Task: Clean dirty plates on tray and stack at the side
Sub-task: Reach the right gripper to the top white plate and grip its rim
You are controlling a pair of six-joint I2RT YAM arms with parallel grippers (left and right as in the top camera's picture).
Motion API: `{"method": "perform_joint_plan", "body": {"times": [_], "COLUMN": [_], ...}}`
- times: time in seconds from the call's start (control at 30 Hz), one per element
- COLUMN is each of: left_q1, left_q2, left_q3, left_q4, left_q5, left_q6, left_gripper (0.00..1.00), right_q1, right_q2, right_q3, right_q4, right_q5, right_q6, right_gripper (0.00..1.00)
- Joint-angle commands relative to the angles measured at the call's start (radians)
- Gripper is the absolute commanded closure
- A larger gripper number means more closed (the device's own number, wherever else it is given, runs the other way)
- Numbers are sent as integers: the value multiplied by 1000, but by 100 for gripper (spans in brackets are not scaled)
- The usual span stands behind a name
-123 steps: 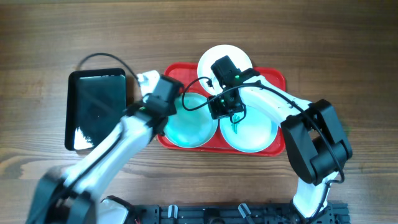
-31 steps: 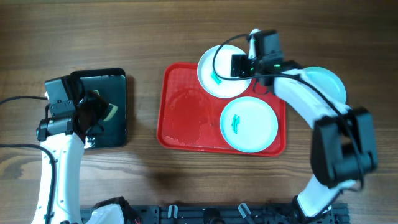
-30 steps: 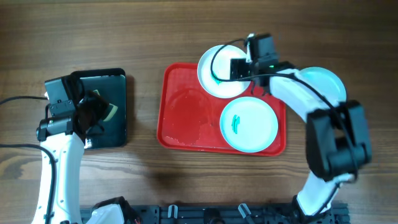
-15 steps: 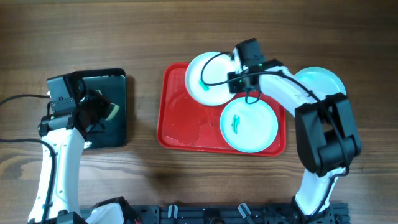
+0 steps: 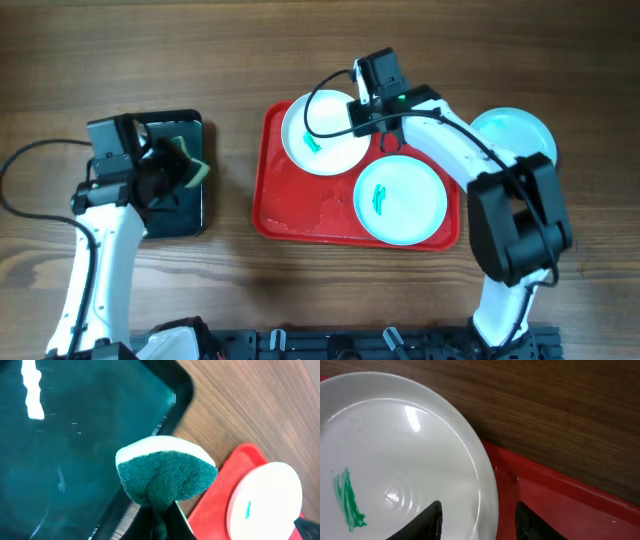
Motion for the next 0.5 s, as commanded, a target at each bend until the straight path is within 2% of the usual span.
{"method": "perform_joint_plan", "body": {"times": [0.0, 0.03, 0.07, 0.47], "left_q1": [-71, -91, -103, -188], "left_q2": [3, 3, 3, 3], "left_q3": [-3, -3, -3, -3], "left_q4": [19, 22, 22, 22], "left_q5": [19, 19, 19, 19], "left_q6": [60, 69, 86, 87], "left_gripper": [96, 96, 96, 96], "right_q1": [2, 2, 2, 2], "right_q2": [20, 20, 20, 80], "right_q3": [-5, -5, -5, -6], "right_q4": [7, 0, -5, -17], "right_q5": [-39, -39, -39, -52], "right_q6": [-18, -18, -18, -9], "right_gripper": [57, 64, 66, 67]}}
